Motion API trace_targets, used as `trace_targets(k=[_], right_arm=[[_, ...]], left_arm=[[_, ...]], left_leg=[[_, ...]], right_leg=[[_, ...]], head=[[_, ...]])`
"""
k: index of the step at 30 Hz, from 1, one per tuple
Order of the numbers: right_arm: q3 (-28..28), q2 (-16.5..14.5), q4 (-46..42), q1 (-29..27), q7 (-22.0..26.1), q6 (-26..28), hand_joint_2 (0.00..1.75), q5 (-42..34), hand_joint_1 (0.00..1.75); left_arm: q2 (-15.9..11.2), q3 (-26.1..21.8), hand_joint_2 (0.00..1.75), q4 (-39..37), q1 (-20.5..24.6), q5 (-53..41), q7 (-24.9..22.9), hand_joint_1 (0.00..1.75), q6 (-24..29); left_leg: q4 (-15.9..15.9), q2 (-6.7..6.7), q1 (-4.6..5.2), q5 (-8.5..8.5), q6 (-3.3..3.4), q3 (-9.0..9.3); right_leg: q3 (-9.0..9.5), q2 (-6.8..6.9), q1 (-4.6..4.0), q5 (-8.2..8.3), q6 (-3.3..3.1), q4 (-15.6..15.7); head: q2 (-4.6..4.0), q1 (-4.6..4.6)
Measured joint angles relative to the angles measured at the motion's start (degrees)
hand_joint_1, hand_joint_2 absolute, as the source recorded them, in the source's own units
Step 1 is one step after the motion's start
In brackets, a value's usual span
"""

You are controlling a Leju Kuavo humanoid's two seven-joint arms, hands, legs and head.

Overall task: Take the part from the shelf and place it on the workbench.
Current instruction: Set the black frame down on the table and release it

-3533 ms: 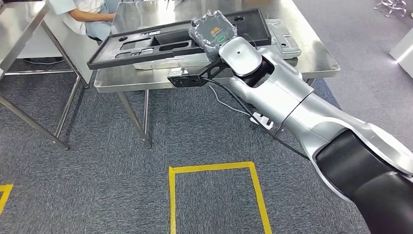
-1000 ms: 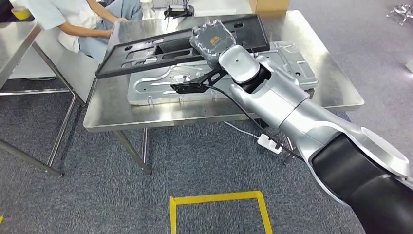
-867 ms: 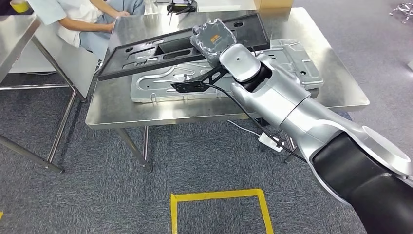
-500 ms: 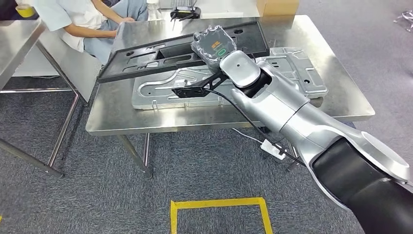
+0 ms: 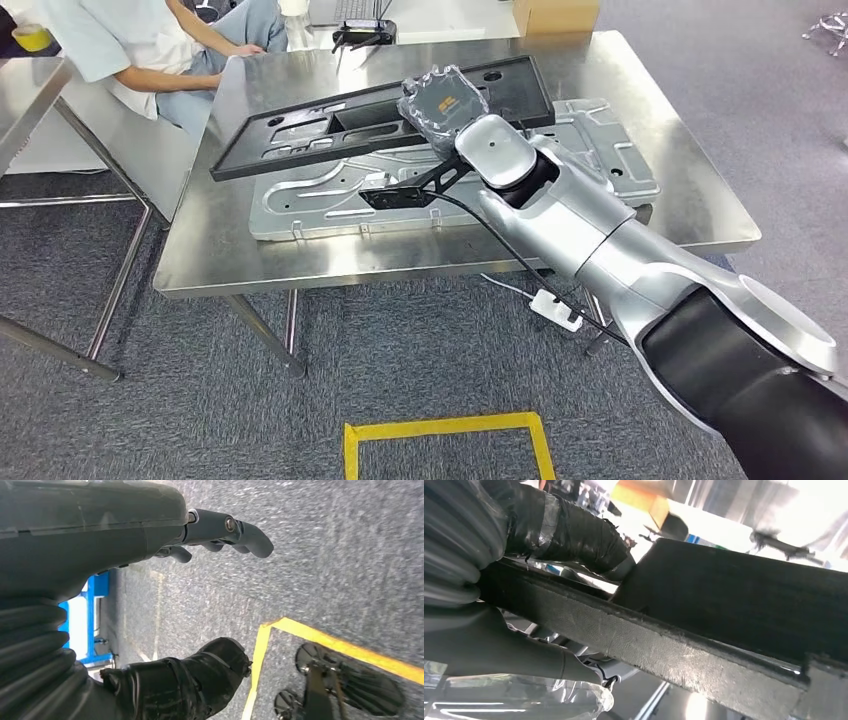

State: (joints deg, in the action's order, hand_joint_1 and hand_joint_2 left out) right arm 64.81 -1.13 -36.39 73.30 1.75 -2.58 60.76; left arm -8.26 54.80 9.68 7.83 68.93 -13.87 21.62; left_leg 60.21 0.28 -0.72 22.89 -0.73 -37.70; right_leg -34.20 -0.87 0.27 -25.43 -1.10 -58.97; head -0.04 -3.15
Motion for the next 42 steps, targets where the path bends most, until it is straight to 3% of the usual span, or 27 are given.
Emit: trace_targets(k=[2,5,6,8,10,11,12,14,15,17,20,22,24,25,26,28,30,31,34,36,39,40,41,42], right_arm=[[0.00,-0.02,-0.08,-0.06,0.04,0.02,1.75,0.00,1.75],[0.00,-0.03,-0.22,-0.13,0.13,-0.01,1.75,0.00,1.75],[0.00,-0.03,-0.26,-0.09,0.14,-0.01,1.75,0.00,1.75],[0.00,-0.03,-0.28,-0.21,0.13,0.00,1.75,0.00,1.75],[0.00,-0.03,-0.28,-0.67,0.14,0.01,1.75,0.00,1.75],[0.00,-0.03,-0.28,-0.85,0.15,0.02,1.75,0.00,1.75],[0.00,-0.03,-0.29,-0.93,0.16,0.03,1.75,0.00,1.75],[0.00,-0.04,-0.31,-0.78,0.16,0.05,1.75,0.00,1.75],[0.00,-0.12,-0.35,-0.67,0.15,0.07,1.75,-0.01,1.75],[0.00,-0.30,-0.43,-0.62,0.15,0.10,1.75,-0.07,1.75],[0.00,-0.39,-0.52,-0.71,0.14,0.11,1.75,-0.16,1.75],[0.00,-0.48,-0.60,-0.71,0.13,0.14,1.75,-0.23,1.75],[0.00,-0.60,-0.60,-1.03,0.15,0.19,1.75,-0.31,1.75],[0.01,-0.67,-0.60,-1.29,0.18,0.21,1.75,-0.33,1.75],[0.01,-0.73,-0.59,-1.51,0.22,0.23,1.75,-0.34,1.75],[0.01,-0.92,-0.59,-1.63,0.31,0.33,1.75,-0.38,1.75],[0.01,-1.07,-0.58,-1.44,0.33,0.62,1.75,-0.43,1.75],[0.01,-1.11,-0.57,-1.36,0.33,0.75,1.75,-0.46,1.75],[0.01,-1.27,-0.55,-1.36,0.50,0.92,1.75,-0.56,1.75],[0.00,-1.34,-0.53,-1.25,0.66,1.02,1.75,-0.60,1.75],[0.01,-1.34,-0.40,-1.35,0.69,1.26,1.75,-0.70,1.75],[0.02,-1.33,-0.32,-1.55,0.71,1.29,1.75,-0.73,1.75],[0.02,-1.33,-0.23,-1.75,0.73,1.29,1.75,-0.74,1.75],[0.02,-1.33,-0.16,-1.87,0.75,1.30,1.75,-0.74,1.75]], left_arm=[[-0.01,0.00,1.75,0.00,0.11,0.05,0.01,0.00,0.15],[0.07,0.00,1.75,-0.01,0.12,-0.10,-0.33,0.00,0.74],[0.10,0.00,1.75,-0.01,0.12,-0.24,-0.66,0.00,1.12],[0.13,0.00,1.75,-0.02,0.15,-0.64,-1.69,0.00,2.10],[0.13,0.00,1.75,-0.01,0.19,-0.97,-2.85,0.00,3.06],[0.16,0.00,1.75,-0.01,0.19,-1.11,-3.31,0.00,3.42],[0.20,0.00,1.75,0.00,0.19,-1.23,-3.66,0.00,3.68],[0.31,0.00,1.75,-0.01,0.19,-1.44,-4.02,0.00,3.96],[0.34,0.01,1.75,-0.01,0.21,-1.51,-4.16,0.00,4.12],[0.38,0.02,1.75,-0.02,0.30,-1.57,-4.60,0.00,4.69],[0.58,0.04,1.75,-0.01,0.41,-1.58,-5.26,0.00,5.73],[0.73,0.04,1.75,0.00,0.43,-1.54,-5.46,0.00,6.10],[0.78,0.04,1.75,0.00,0.44,-1.38,-5.56,0.00,6.21],[0.80,0.05,1.75,0.00,0.43,-1.24,-5.57,0.00,6.22],[0.81,0.05,1.75,0.00,0.42,-1.10,-5.57,0.00,6.22],[0.83,0.07,1.75,-0.01,0.40,-0.93,-5.50,0.00,6.22],[0.81,0.06,1.75,-0.02,0.41,-0.86,-5.22,0.00,6.24],[0.81,0.06,1.75,-0.02,0.45,-0.83,-5.07,0.00,6.26],[0.86,0.07,1.75,-0.02,0.59,-0.75,-4.73,0.00,6.32],[0.92,0.07,1.75,-0.02,0.55,-0.74,-4.57,0.00,6.39],[0.96,0.07,1.75,-0.02,0.52,-0.74,-4.45,0.00,6.46],[0.96,0.07,1.75,-0.02,0.52,-0.74,-4.44,0.00,6.46],[0.99,0.07,1.75,-0.02,0.52,-0.74,-4.43,0.00,6.46],[1.03,0.07,1.75,-0.02,0.51,-0.74,-4.41,0.00,6.46]], left_leg=[[-1.63,0.03,0.33,0.53,0.46,0.93],[-2.45,-0.03,-0.13,0.69,1.28,1.76],[-2.69,-0.08,-0.29,0.74,1.57,2.14],[-2.72,-0.10,-0.25,1.12,1.99,2.54],[-2.59,-0.05,-0.21,1.57,2.09,2.91],[-2.47,0.01,-0.22,1.85,2.04,3.12],[-2.29,0.09,-0.23,2.19,1.93,3.38],[-1.80,0.22,-0.15,2.94,1.55,3.66],[-1.61,0.27,-0.07,3.21,1.30,3.64],[-1.60,0.30,0.04,3.43,0.73,3.59],[-0.73,0.17,-0.05,4.42,-0.13,3.39],[4.51,0.03,-0.11,6.87,-0.59,0.88],[11.98,0.01,-0.14,9.21,-0.86,-3.30],[14.08,0.01,-0.14,9.18,-0.90,-4.80],[14.04,0.01,-0.13,8.04,-0.87,-5.34],[7.82,0.01,-0.07,3.37,-0.52,-3.31],[0.74,0.03,0.29,0.53,0.13,-0.18],[-1.19,0.04,0.49,0.25,0.42,0.73],[-2.35,-0.01,0.48,0.65,1.11,1.47],[-3.08,-0.15,0.05,0.61,1.69,2.28],[-3.28,-0.23,-0.09,1.05,2.27,2.96],[-3.19,-0.20,-0.10,1.29,2.31,3.09],[-3.04,-0.15,-0.14,1.56,2.26,3.24],[-2.82,-0.08,-0.21,1.88,2.12,3.41]], right_leg=[[0.05,-0.03,-0.15,-0.19,0.52,0.17],[-0.37,0.17,-0.30,-1.36,1.34,-1.12],[-1.47,0.26,-0.30,-2.51,1.56,-3.48],[-5.51,0.35,-0.13,-5.30,1.80,-10.95],[-8.88,0.37,-0.06,-5.70,1.86,-15.63],[-9.12,0.38,-0.06,-4.35,1.79,-14.92],[-8.24,0.39,-0.06,-2.07,1.65,-12.02],[-5.21,0.41,-0.21,1.82,1.27,-4.42],[-4.07,0.39,-0.30,2.65,1.09,-1.88],[-3.26,0.28,-0.58,2.39,0.76,-0.46],[-2.61,0.21,-0.20,2.23,-0.05,0.24],[-2.00,0.20,-0.01,2.05,-0.55,0.55],[-1.51,0.17,-0.11,1.67,-0.89,0.53],[-1.24,0.15,-0.19,1.43,-0.97,0.49],[-0.98,0.12,-0.25,1.19,-0.99,0.42],[-0.39,0.06,-0.32,0.60,-0.91,0.22],[-0.07,0.02,-0.48,0.07,-0.63,0.07],[-0.04,0.03,-0.54,-0.07,-0.42,0.08],[0.01,0.09,-0.60,-0.35,0.38,0.27],[-0.88,0.19,-0.68,-1.72,0.96,-1.99],[-6.64,0.30,-0.32,-5.48,1.62,-12.36],[-8.44,0.32,-0.12,-5.73,1.81,-14.91],[-9.31,0.34,0.07,-4.90,1.97,-15.42],[-9.06,0.38,0.24,-3.05,2.08,-13.69]], head=[[0.00,0.02],[0.01,0.18],[0.01,0.30],[0.01,0.49],[0.00,0.50],[0.00,0.50],[0.00,0.51],[0.00,0.51],[0.00,0.48],[0.00,0.43],[0.00,0.39],[0.00,0.20],[0.00,0.11],[0.00,0.12],[0.00,0.12],[0.00,0.12],[0.00,0.15],[0.00,0.16],[0.00,0.18],[0.00,0.40],[0.00,0.68],[0.00,0.69],[0.00,0.70],[0.00,0.70]])
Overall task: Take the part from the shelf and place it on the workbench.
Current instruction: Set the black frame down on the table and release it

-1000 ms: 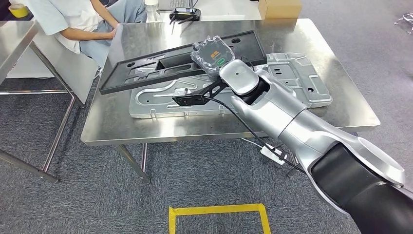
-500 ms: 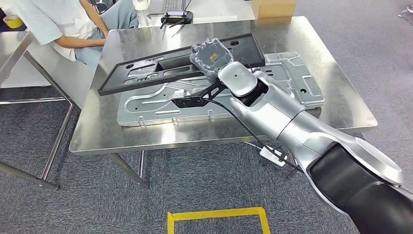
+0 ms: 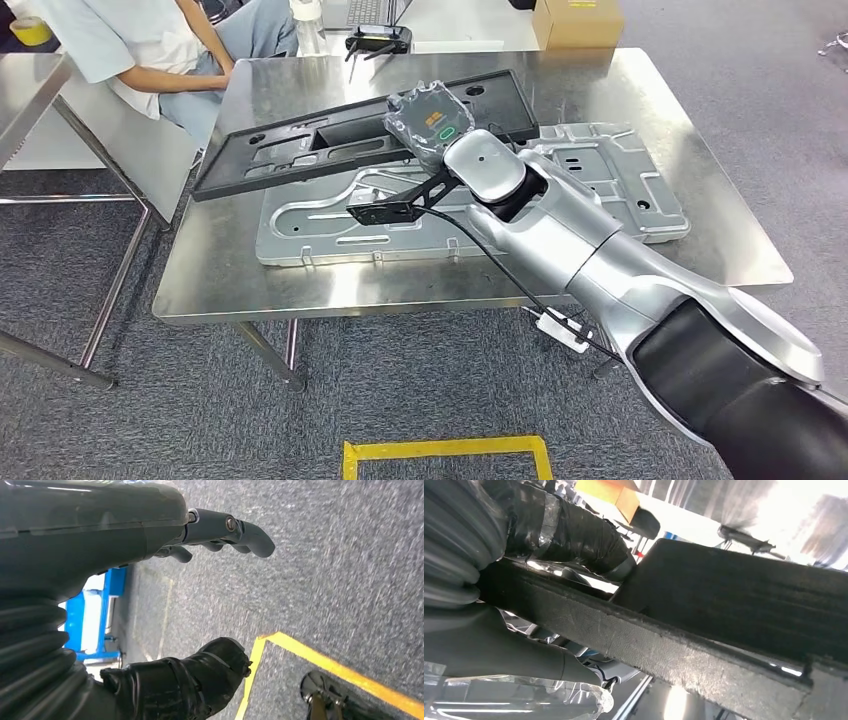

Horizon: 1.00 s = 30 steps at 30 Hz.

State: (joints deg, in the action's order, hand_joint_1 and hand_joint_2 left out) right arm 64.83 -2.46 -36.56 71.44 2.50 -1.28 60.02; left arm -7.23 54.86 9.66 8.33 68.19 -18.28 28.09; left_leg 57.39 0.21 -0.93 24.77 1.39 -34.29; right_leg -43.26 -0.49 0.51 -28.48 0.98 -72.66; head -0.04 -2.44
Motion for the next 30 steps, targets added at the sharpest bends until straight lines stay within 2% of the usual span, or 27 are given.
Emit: trace_targets(k=[2,3,4,7,9,10,12,13,14,15,17,18,19,21,23,24,25,27,28,29,30], right_arm=[[0.00,0.00,0.07,0.03,-0.01,0.02,1.75,-0.01,1.75],[0.00,0.00,0.07,0.11,-0.02,0.03,1.75,-0.02,1.75],[0.00,-0.01,0.07,0.15,-0.04,0.04,1.75,-0.02,1.75],[0.00,0.06,0.14,0.07,-0.16,0.09,1.75,-0.13,1.75],[0.00,0.16,0.20,0.05,-0.35,0.10,1.75,-0.21,1.75],[0.00,0.17,0.21,0.05,-0.44,0.10,1.75,-0.24,1.75],[0.00,0.22,0.21,-0.16,-0.55,0.08,1.75,-0.39,1.75],[0.00,0.28,0.21,-0.44,-0.58,0.07,1.75,-0.52,1.75],[0.00,0.39,0.20,-0.81,-0.60,0.06,1.75,-0.65,1.75],[0.00,0.55,0.17,-1.17,-0.62,0.04,1.75,-0.75,1.75],[-0.01,0.96,-0.04,-1.60,-0.69,-0.02,1.75,-0.81,1.75],[-0.01,1.20,-0.19,-1.60,-0.73,-0.06,1.75,-0.81,1.75],[-0.01,1.43,-0.36,-1.55,-0.83,-0.14,1.75,-0.81,1.75],[-0.02,1.92,-0.61,-1.56,-1.12,-0.40,1.75,-0.80,1.75],[-0.02,2.59,-0.84,-1.72,-1.57,-0.60,1.75,-0.79,1.75],[-0.03,3.04,-0.98,-1.76,-1.81,-0.63,1.75,-0.79,1.75],[-0.05,3.55,-1.15,-1.80,-2.08,-0.64,1.75,-0.79,1.75],[-0.10,4.47,-1.45,-2.05,-2.47,-0.71,1.75,-0.79,1.75],[-0.12,4.88,-1.57,-2.35,-2.61,-0.79,1.75,-0.79,1.75],[-0.13,5.26,-1.68,-2.73,-2.72,-0.90,1.75,-0.79,1.75],[-0.13,5.65,-1.77,-3.10,-2.81,-1.02,1.75,-0.79,1.75]], left_arm=[[0.08,0.00,1.75,0.00,-0.04,0.00,0.07,0.00,0.01],[0.10,0.00,1.75,0.00,-0.04,0.00,0.11,0.00,0.05],[0.10,0.00,1.75,0.00,-0.04,0.00,0.17,0.00,0.13],[0.12,0.00,1.75,0.00,0.01,0.00,0.33,0.00,0.43],[0.17,0.00,1.75,0.00,0.03,-0.01,0.38,0.00,0.55],[0.20,0.00,1.75,0.00,0.04,-0.01,0.41,0.00,0.62],[0.21,0.00,1.75,0.00,0.04,-0.02,0.47,0.00,0.83],[0.22,0.00,1.75,0.00,0.03,-0.01,0.54,0.00,0.99],[0.24,0.00,1.75,0.00,-0.01,0.06,0.66,0.00,1.21],[0.27,0.00,1.75,0.00,-0.06,0.13,0.80,0.00,1.43],[0.32,0.00,1.75,0.00,-0.13,0.25,1.13,0.00,1.81],[0.32,0.00,1.75,0.00,-0.15,0.26,1.26,0.00,1.93],[0.33,0.00,1.75,0.00,-0.10,0.25,1.35,0.00,2.05],[0.35,0.00,1.75,0.00,0.00,0.25,1.49,0.00,2.34],[0.44,-0.01,1.75,0.00,0.04,0.38,1.81,0.00,2.80],[0.52,-0.01,1.75,0.00,0.02,0.58,2.10,0.00,3.11],[0.61,-0.03,1.75,0.00,0.01,0.80,2.43,0.00,3.42],[0.74,-0.06,1.75,0.00,0.01,1.23,2.78,0.00,3.84],[0.77,-0.08,1.75,0.00,0.02,1.32,2.75,0.00,3.91],[0.79,-0.09,1.75,0.00,0.01,1.38,2.67,0.00,3.93],[0.81,-0.09,1.75,0.00,-0.01,1.39,2.57,0.00,3.95]], left_leg=[[0.59,0.12,-0.15,0.82,-0.46,0.30],[1.01,0.15,-0.08,1.24,-0.79,0.31],[1.22,0.15,-0.01,1.52,-1.12,0.25],[1.11,0.10,0.08,1.91,-2.04,0.21],[2.61,0.01,0.02,3.04,-2.52,-0.28],[4.94,-0.02,-0.02,4.24,-2.72,-1.41],[12.17,-0.04,-0.05,6.95,-3.02,-5.22],[15.25,-0.04,-0.06,7.54,-3.09,-7.14],[16.53,-0.04,-0.06,7.09,-3.09,-8.27],[15.61,-0.04,-0.06,5.59,-3.00,-8.32],[8.66,-0.04,-0.03,1.03,-2.62,-5.84],[5.07,-0.03,0.13,-0.46,-2.38,-4.23],[2.57,-0.02,0.29,-1.23,-2.15,-3.09],[1.11,0.06,0.65,-0.97,-1.74,-2.24],[0.69,0.06,0.42,-0.95,-1.22,-1.86],[0.44,0.02,0.27,-0.94,-0.88,-1.54],[0.21,-0.04,0.12,-0.92,-0.56,-1.22],[0.16,-0.07,0.13,-0.64,-0.04,-0.88],[0.20,-0.06,0.15,-0.46,0.11,-0.74],[0.26,-0.01,0.17,-0.26,0.18,-0.56],[0.37,0.06,0.17,0.00,0.16,-0.34]], right_leg=[[2.77,0.17,0.16,4.26,-0.02,7.22],[4.16,0.22,0.11,5.43,-0.13,10.43],[5.02,0.22,0.02,5.83,-0.29,12.26],[5.55,0.01,-0.08,5.44,-1.07,13.14],[6.02,-0.06,0.18,5.33,-1.66,13.55],[6.31,-0.09,0.29,5.23,-1.92,13.67],[6.73,-0.15,0.16,4.88,-2.34,13.69],[6.97,-0.20,0.08,4.69,-2.46,13.69],[7.28,-0.25,0.01,4.46,-2.52,13.67],[7.63,-0.31,-0.04,4.21,-2.50,13.66],[8.36,-0.39,-0.06,3.66,-2.34,13.61],[8.55,-0.42,-0.15,3.42,-2.17,13.56],[8.61,-0.45,-0.21,3.25,-1.94,13.57],[8.63,-0.48,-0.29,3.10,-1.41,13.73],[8.79,-0.44,-0.31,2.78,-0.78,13.66],[8.40,-0.37,-0.32,2.15,-0.48,12.65],[7.42,-0.30,-0.34,1.13,-0.21,10.58],[3.47,-0.18,-0.25,-1.57,0.09,3.44],[1.39,-0.17,-0.22,-2.35,0.18,0.16],[-0.06,-0.16,-0.17,-2.24,0.23,-1.70],[-0.37,-0.14,-0.08,-0.92,0.22,-1.14]], head=[[0.00,0.00],[0.00,0.02],[0.00,0.00],[0.00,-0.08],[0.00,-0.20],[0.00,-0.29],[0.00,-0.41],[0.00,-0.40],[0.00,-0.40],[0.00,-0.40],[0.00,-0.39],[0.00,-0.39],[0.00,-0.38],[0.00,-0.38],[0.01,-0.34],[0.01,-0.24],[0.01,-0.15],[0.00,0.01],[0.00,0.01],[0.00,0.01],[0.00,0.02]])
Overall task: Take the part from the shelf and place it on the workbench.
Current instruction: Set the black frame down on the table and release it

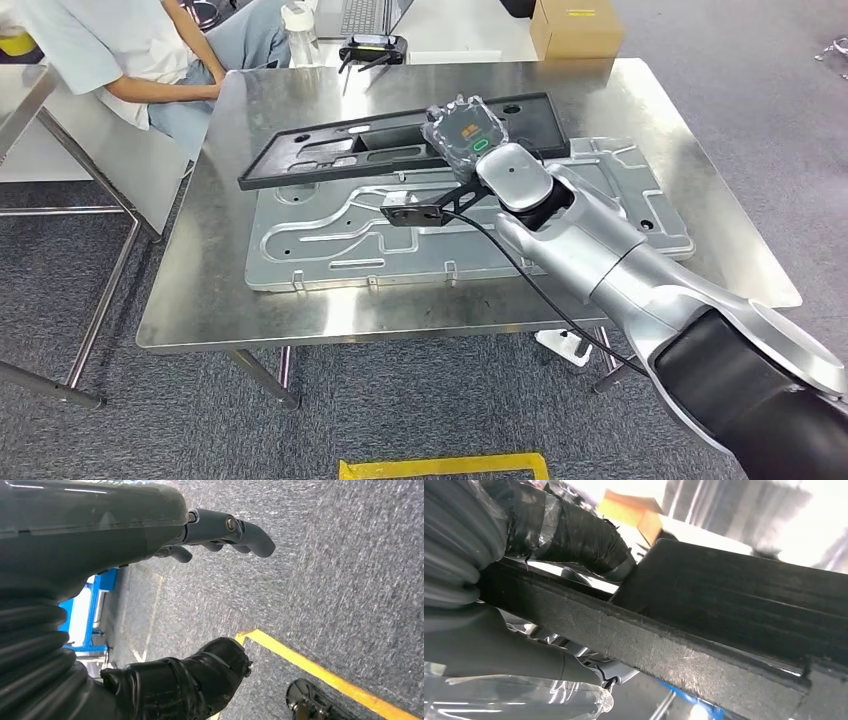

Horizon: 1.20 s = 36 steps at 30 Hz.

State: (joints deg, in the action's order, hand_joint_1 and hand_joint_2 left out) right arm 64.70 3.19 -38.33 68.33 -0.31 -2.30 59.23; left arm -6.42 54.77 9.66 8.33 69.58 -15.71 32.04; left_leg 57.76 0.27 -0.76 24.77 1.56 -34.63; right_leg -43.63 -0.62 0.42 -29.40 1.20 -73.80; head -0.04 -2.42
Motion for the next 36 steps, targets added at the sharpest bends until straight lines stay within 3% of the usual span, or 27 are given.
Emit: trace_targets(k=[2,4,5,9,11,13,14,15,17,19,22,25,28,29,30,31,33,34,36], right_arm=[[-0.05,0.69,-0.27,-0.39,-0.28,-0.26,1.75,0.00,1.75],[-0.26,1.32,-0.60,-0.38,-0.73,-0.48,1.75,-0.01,1.75],[-0.38,1.58,-0.73,-0.41,-0.92,-0.55,1.75,-0.02,1.75],[-0.58,2.48,-1.00,-0.77,-1.03,-0.66,1.75,-0.04,1.75],[-0.67,2.82,-1.15,-0.86,-1.04,-0.66,1.75,-0.04,1.75],[-0.70,2.99,-1.25,-1.12,-1.03,-0.67,1.75,-0.04,1.75],[-0.70,3.04,-1.28,-1.36,-1.03,-0.67,1.75,-0.04,1.75],[-0.70,3.10,-1.32,-1.60,-1.02,-0.67,1.75,-0.04,1.75],[-0.71,3.25,-1.49,-1.87,-1.04,-0.67,1.75,-0.04,1.75],[-0.77,3.45,-1.69,-1.86,-1.16,-0.68,1.75,-0.04,1.75],[-0.86,3.85,-2.03,-2.14,-1.46,-0.80,1.75,-0.04,1.75],[-1.17,4.65,-2.49,-2.72,-1.85,-1.01,1.75,-0.04,1.75],[-1.65,5.53,-2.80,-3.63,-1.98,-1.00,1.75,-0.07,1.75],[-1.69,5.84,-2.88,-4.21,-1.97,-0.98,1.75,-0.08,1.75],[-1.71,6.09,-2.93,-4.84,-1.97,-0.96,1.75,-0.09,1.75],[-1.72,6.27,-2.95,-5.38,-1.96,-0.94,1.75,-0.09,1.75],[-1.81,6.50,-3.01,-5.92,-1.96,-0.92,1.75,-0.09,1.75],[-1.89,6.57,-3.11,-5.99,-1.95,-0.88,1.75,-0.09,1.75],[-2.05,6.68,-3.43,-6.16,-1.92,-0.75,1.75,-0.12,1.75]], left_arm=[[0.13,0.00,1.75,0.00,-0.03,0.03,-0.10,0.00,0.09],[0.26,0.00,1.75,0.00,-0.01,0.04,-0.12,0.00,0.37],[0.29,0.00,1.75,0.00,0.02,0.04,-0.12,0.00,0.54],[0.38,-0.02,1.75,0.00,0.11,0.22,-0.13,0.00,0.94],[0.45,-0.03,1.75,0.00,0.10,0.29,-0.14,0.00,1.01],[0.49,-0.04,1.75,0.00,0.11,0.34,-0.14,0.00,1.04],[0.51,-0.04,1.75,0.00,0.10,0.36,-0.14,0.00,1.05],[0.54,-0.04,1.75,0.00,0.09,0.40,-0.14,0.00,1.08],[0.62,-0.06,1.75,0.00,0.10,0.60,-0.03,0.00,1.37],[0.69,-0.11,1.75,-0.01,0.14,0.80,0.20,0.00,1.94],[0.89,-0.34,1.75,-0.02,0.31,0.89,0.34,0.00,2.74],[1.20,-0.55,1.75,-0.02,0.33,1.05,0.33,0.00,3.29],[1.40,-0.57,1.75,-0.02,0.39,1.03,0.38,0.00,3.58],[1.45,-0.58,1.75,-0.02,0.40,1.01,0.42,0.00,3.66],[1.53,-0.60,1.75,-0.02,0.38,0.97,0.46,0.00,3.71],[1.62,-0.61,1.75,-0.02,0.36,0.96,0.48,0.00,3.76],[1.81,-0.61,1.75,-0.02,0.32,0.91,0.56,0.00,3.84],[1.86,-0.61,1.75,-0.02,0.34,0.91,0.67,0.00,3.88],[1.89,-0.62,1.75,-0.02,0.40,0.88,0.85,0.00,3.98]], left_leg=[[0.39,0.14,-0.01,0.66,-0.25,0.42],[0.94,0.19,0.25,1.37,-0.76,0.50],[1.09,0.18,0.36,1.62,-1.00,0.50],[1.75,0.08,0.25,2.67,-2.08,0.50],[6.48,0.00,0.11,5.04,-2.60,-1.75],[13.86,-0.01,0.04,7.66,-2.91,-5.79],[16.14,-0.01,0.03,7.85,-2.97,-7.33],[16.32,-0.01,0.03,6.93,-2.94,-7.87],[10.36,-0.01,0.08,2.43,-2.55,-5.76],[3.30,0.02,0.35,-0.45,-1.91,-2.55],[0.44,0.07,0.75,-0.36,-1.22,-1.01],[-0.63,-0.06,0.21,-0.56,-0.36,0.02],[-0.95,-0.12,0.10,-0.36,0.26,0.57],[-0.90,-0.07,0.09,-0.17,0.33,0.71],[-0.83,0.01,0.07,0.08,0.34,0.91],[-0.69,0.10,0.03,0.39,0.25,1.17],[-0.25,0.21,0.00,1.16,-0.17,1.66],[0.15,0.24,0.13,1.62,-0.48,1.71],[0.51,0.22,0.38,2.25,-1.09,1.66]], right_leg=[[2.15,0.09,0.12,4.42,-0.23,6.46],[4.94,0.16,0.02,6.80,-0.56,12.71],[5.60,0.12,-0.08,6.93,-0.73,14.06],[6.27,-0.07,0.01,6.47,-1.79,14.62],[6.68,-0.12,0.23,6.30,-2.34,14.84],[6.95,-0.21,0.16,6.00,-2.66,14.82],[7.14,-0.25,0.10,5.83,-2.71,14.81],[7.37,-0.29,0.07,5.65,-2.71,14.79],[8.00,-0.33,0.02,5.20,-2.58,14.75],[8.46,-0.32,-0.09,4.78,-2.26,14.75],[8.71,-0.28,-0.16,4.56,-1.44,15.08],[8.12,-0.11,-0.24,3.29,-0.52,13.44],[2.48,0.01,-0.14,-0.57,0.04,3.16],[0.57,0.04,-0.03,-1.06,0.18,0.26],[-0.42,0.05,0.10,-0.51,0.28,-0.70],[-0.20,0.08,0.25,1.10,0.34,0.72],[2.55,0.24,0.51,5.38,0.34,7.94],[4.07,0.29,0.52,6.71,0.24,11.36],[5.53,0.31,0.37,7.17,-0.22,14.39]], head=[[0.00,0.03],[0.00,0.01],[0.01,-0.02],[0.00,-0.09],[0.00,-0.24],[0.00,-0.31],[0.00,-0.30],[0.00,-0.30],[0.00,-0.31],[0.00,-0.28],[0.00,-0.26],[0.00,-0.08],[0.00,0.16],[0.00,0.17],[0.00,0.18],[0.00,0.19],[0.00,0.20],[0.00,0.18],[0.00,0.06]])
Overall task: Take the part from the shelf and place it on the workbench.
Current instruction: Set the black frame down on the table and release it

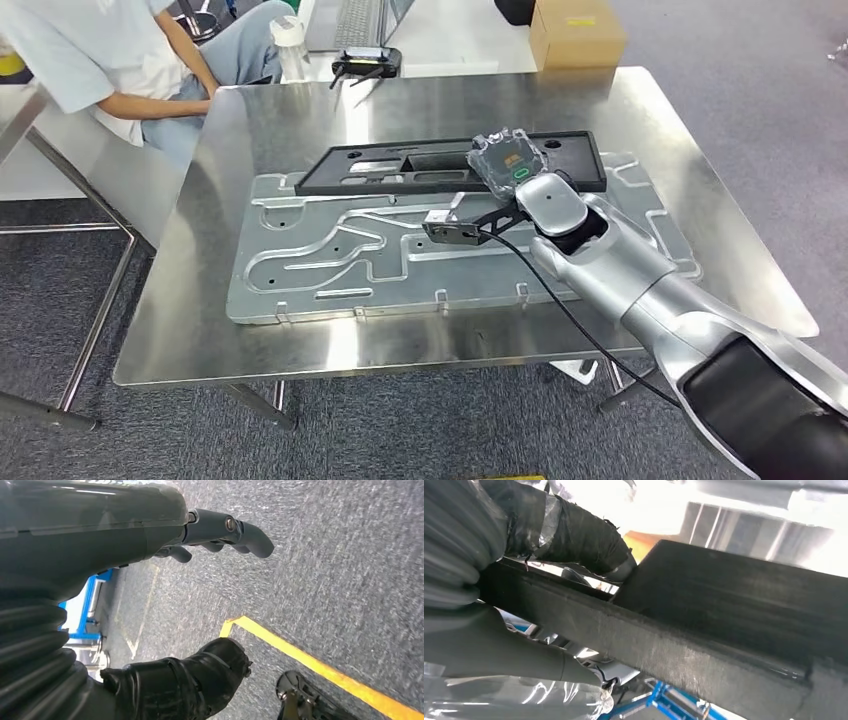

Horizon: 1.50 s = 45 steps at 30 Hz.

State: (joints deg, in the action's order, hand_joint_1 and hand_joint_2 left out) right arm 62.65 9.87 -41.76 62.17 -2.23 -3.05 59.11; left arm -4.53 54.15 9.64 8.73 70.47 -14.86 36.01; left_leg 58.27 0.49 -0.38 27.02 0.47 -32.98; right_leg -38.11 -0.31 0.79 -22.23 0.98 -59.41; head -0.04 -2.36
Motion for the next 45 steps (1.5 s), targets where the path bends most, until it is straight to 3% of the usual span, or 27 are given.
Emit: trace_targets(k=[4,7,9,10,11,13,14,16,19,21,23,24,25,26,28,30,32,34,36,38,39,40,41,43,45], right_arm=[[-0.16,0.06,-0.44,-0.47,0.14,0.19,1.75,-0.09,1.75],[-0.59,0.09,-0.91,-0.79,0.74,0.82,1.75,-0.68,1.75],[-0.78,0.10,-1.23,-1.48,1.52,1.36,1.75,-1.13,1.75],[-0.81,0.10,-1.45,-1.88,1.87,1.55,1.75,-1.22,1.75],[-0.83,0.12,-1.71,-2.21,2.20,1.75,1.75,-1.27,1.75],[-0.86,0.14,-2.36,-2.48,2.64,2.36,1.75,-1.31,1.75],[-0.88,0.16,-2.71,-2.49,2.81,2.72,1.75,-1.33,1.75],[-0.90,0.18,-3.38,-2.68,3.11,3.20,1.75,-1.36,1.75],[-0.91,0.21,-4.31,-3.14,3.76,3.38,1.75,-1.46,1.75],[-0.92,0.22,-4.65,-3.31,4.05,3.76,1.75,-1.64,1.75],[-0.92,0.21,-4.75,-3.64,4.33,4.28,1.75,-1.80,1.75],[-0.92,0.21,-4.75,-3.90,4.52,4.44,1.75,-1.85,1.75],[-0.92,0.21,-4.75,-4.11,4.69,4.52,1.31,-1.88,1.31],[-0.92,0.21,-4.75,-4.24,4.81,4.59,0.87,-1.88,0.87],[-0.92,0.20,-4.76,-4.23,4.85,4.86,0.00,-1.89,0.00],[-0.92,0.12,-4.87,-4.13,4.95,5.26,0.00,-1.90,0.00],[-0.92,0.04,-5.00,-4.15,5.16,5.44,0.00,-1.91,0.00],[-0.92,0.02,-5.13,-4.13,5.29,5.44,0.00,-1.90,0.00],[-0.92,-0.04,-5.45,-4.06,5.32,5.42,0.00,-1.90,0.00],[-0.92,-0.09,-5.78,-4.18,5.33,5.39,0.00,-1.91,0.00],[-0.92,-0.10,-5.86,-4.32,5.33,5.38,0.00,-1.91,0.00],[-0.92,-0.10,-5.93,-4.43,5.33,5.37,0.00,-1.92,0.00],[-0.92,-0.10,-6.01,-4.50,5.32,5.37,0.00,-1.94,0.00],[-0.92,-0.09,-6.26,-4.54,5.10,5.36,0.00,-2.00,0.00],[-0.92,0.00,-6.57,-4.54,4.63,5.28,0.00,-2.05,0.00]], left_arm=[[0.12,-0.05,1.75,0.00,0.09,0.04,0.31,0.00,0.07],[0.21,-0.21,1.75,0.00,0.09,0.04,0.78,0.00,0.08],[0.28,-0.31,1.75,0.00,0.03,-0.01,0.78,0.00,0.09],[0.32,-0.32,1.75,0.00,-0.02,-0.04,0.76,0.00,0.08],[0.34,-0.32,1.75,0.00,-0.04,-0.04,0.78,0.00,0.04],[0.31,-0.34,1.75,-0.02,-0.05,-0.04,0.96,0.00,-0.07],[0.28,-0.37,1.75,-0.03,0.02,-0.04,1.06,0.00,-0.12],[0.23,-0.42,1.75,-0.04,0.15,-0.05,1.16,0.00,-0.16],[0.26,-0.44,1.75,-0.04,0.18,-0.03,1.55,0.00,0.19],[0.33,-0.45,1.75,-0.04,0.17,0.19,2.44,0.00,0.91],[0.46,-0.50,1.75,-0.04,0.24,0.48,3.09,0.00,1.76],[0.53,-0.54,1.75,-0.04,0.26,0.57,3.21,0.00,2.11],[0.58,-0.56,1.75,-0.04,0.25,0.59,3.18,0.00,2.34],[0.63,-0.57,1.75,-0.04,0.23,0.60,3.12,0.00,2.44],[0.67,-0.59,1.75,-0.04,0.18,0.61,3.00,0.00,2.40],[0.68,-0.61,1.75,-0.04,0.16,0.61,3.01,0.00,2.29],[0.69,-0.62,1.75,-0.04,0.15,0.57,3.12,0.00,2.02],[0.72,-0.66,0.87,-0.04,0.12,0.54,3.27,0.00,1.57],[0.69,-0.76,0.00,-0.05,0.15,0.59,3.67,0.00,1.33],[0.64,-0.90,0.00,-0.06,0.18,0.74,4.23,0.00,1.57],[0.63,-0.94,0.00,-0.07,0.16,0.82,4.40,0.00,1.78],[0.67,-0.95,0.00,-0.07,0.13,0.87,4.43,0.00,1.97],[0.72,-0.95,0.00,-0.07,0.09,0.88,4.38,0.00,2.13],[0.96,-0.95,0.00,-0.07,0.11,0.66,4.19,0.00,2.67],[1.51,-0.95,0.00,-0.08,0.27,0.37,4.24,0.00,3.39]], left_leg=[[1.58,-0.13,-0.17,1.54,-1.16,-0.56],[11.49,-0.21,-0.29,5.58,-1.77,-5.63],[15.96,-0.21,-0.30,5.76,-1.78,-8.74],[15.12,-0.21,-0.28,4.27,-1.62,-8.87],[12.24,-0.21,-0.24,1.99,-1.33,-7.99],[4.60,-0.21,0.06,-2.11,-0.49,-4.96],[1.91,-0.23,0.27,-3.02,-0.14,-3.78],[0.19,-0.21,0.61,-2.91,0.26,-2.87],[-1.00,-0.31,0.18,-3.13,0.92,-2.08],[-1.52,-0.43,-0.09,-3.25,1.37,-1.63],[-1.36,-0.40,-0.11,-3.03,1.64,-1.59],[-1.21,-0.33,-0.12,-2.87,1.67,-1.56],[-1.02,-0.23,-0.13,-2.67,1.62,-1.53],[-0.73,-0.10,-0.16,-2.42,1.48,-1.50],[0.14,0.11,-0.10,-1.72,0.96,-1.62],[0.85,0.20,0.08,-1.22,0.37,-1.91],[0.91,0.22,0.08,-1.15,-0.16,-1.97],[1.66,0.11,-0.13,-0.43,-0.77,-2.25],[6.06,-0.07,-0.29,2.08,-1.36,-4.21],[13.29,-0.12,-0.37,4.96,-1.76,-7.80],[15.75,-0.13,-0.41,5.45,-1.88,-9.21],[16.27,-0.14,-0.44,4.90,-1.94,-9.72],[14.54,-0.16,-0.48,3.36,-1.93,-9.11],[6.94,-0.18,-0.56,-0.43,-1.77,-5.60],[1.61,-0.12,-0.36,-1.97,-1.29,-2.98]], right_leg=[[0.58,-0.13,0.09,-0.43,-1.31,0.37],[1.06,-0.23,0.14,-0.83,-2.01,0.45],[1.56,-0.34,-0.02,-1.24,-2.20,0.44],[1.92,-0.39,-0.11,-1.48,-2.22,0.44],[2.34,-0.43,-0.21,-1.74,-2.19,0.44],[3.02,-0.46,-0.43,-2.21,-2.02,0.46],[3.15,-0.47,-0.50,-2.37,-1.85,0.46],[3.24,-0.47,-0.57,-2.52,-1.34,0.63],[3.11,-0.33,-0.68,-3.36,-0.43,-0.01],[0.61,-0.22,-0.61,-6.18,-0.03,-5.27],[-3.35,-0.18,-0.43,-9.08,0.31,-12.86],[-4.60,-0.17,-0.30,-9.28,0.46,-14.91],[-4.85,-0.14,-0.15,-8.41,0.57,-14.83],[-3.97,-0.10,0.02,-6.55,0.62,-12.42],[-0.67,0.03,0.15,-2.87,0.54,-4.86],[1.25,0.07,0.01,-1.75,0.19,-0.74],[1.38,0.01,-0.16,-1.94,-0.36,-0.50],[1.66,0.00,0.01,-1.83,-1.02,-0.11],[2.03,0.02,0.28,-1.75,-1.56,0.24],[2.16,0.01,0.29,-1.83,-1.78,0.27],[2.21,0.01,0.29,-1.87,-1.80,0.26],[2.25,0.01,0.30,-1.91,-1.81,0.25],[2.32,-0.01,0.32,-1.94,-1.77,0.25],[2.51,-0.05,0.31,-2.07,-1.53,0.24],[2.50,-0.11,0.14,-2.15,-0.97,0.22]], head=[[0.00,-0.20],[0.00,-0.39],[0.00,-0.38],[0.00,-0.39],[0.00,-0.38],[0.00,-0.36],[0.00,-0.35],[0.00,-0.32],[0.00,-0.22],[0.00,-0.02],[0.00,0.08],[0.00,0.07],[0.00,0.08],[0.00,0.09],[0.00,0.10],[0.00,0.03],[0.00,0.02],[0.00,-0.02],[0.00,-0.30],[0.00,-0.48],[0.00,-0.48],[0.00,-0.49],[0.00,-0.49],[0.00,-0.49],[0.00,-0.45]])
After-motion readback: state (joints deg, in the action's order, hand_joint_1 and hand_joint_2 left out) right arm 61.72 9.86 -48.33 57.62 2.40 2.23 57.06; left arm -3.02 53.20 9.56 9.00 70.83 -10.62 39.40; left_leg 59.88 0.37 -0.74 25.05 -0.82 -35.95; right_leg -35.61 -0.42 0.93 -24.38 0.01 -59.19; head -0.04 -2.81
